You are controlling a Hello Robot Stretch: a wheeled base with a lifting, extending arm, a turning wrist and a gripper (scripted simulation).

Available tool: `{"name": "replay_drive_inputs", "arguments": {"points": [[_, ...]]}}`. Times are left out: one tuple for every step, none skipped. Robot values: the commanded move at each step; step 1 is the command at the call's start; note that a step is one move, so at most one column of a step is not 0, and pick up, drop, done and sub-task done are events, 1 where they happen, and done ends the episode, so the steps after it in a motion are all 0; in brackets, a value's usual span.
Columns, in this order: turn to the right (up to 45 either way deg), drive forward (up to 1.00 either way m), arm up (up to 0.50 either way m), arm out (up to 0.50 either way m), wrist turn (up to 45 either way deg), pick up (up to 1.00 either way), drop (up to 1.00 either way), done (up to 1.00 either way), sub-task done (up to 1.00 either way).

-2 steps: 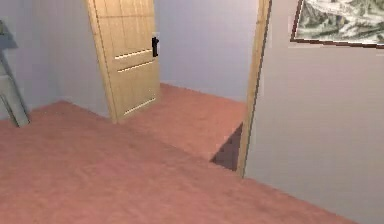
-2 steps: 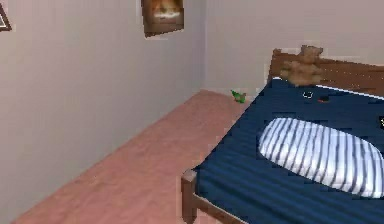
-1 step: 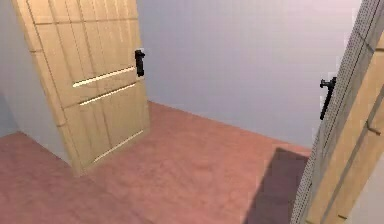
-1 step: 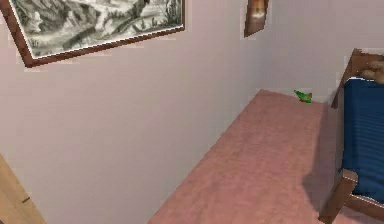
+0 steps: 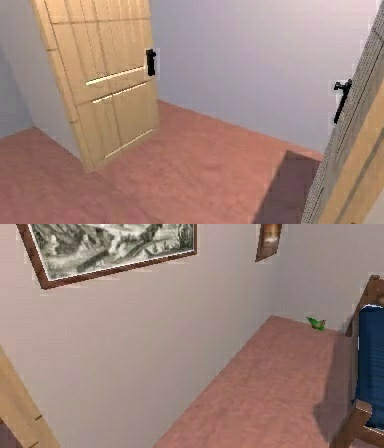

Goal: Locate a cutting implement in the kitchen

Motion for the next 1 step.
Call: {"name": "replay_drive_inputs", "arguments": {"points": [[-45.0, 0.0, 0.0, 0.0, 0.0, 0.0, 0.0, 0.0, 0.0]]}}
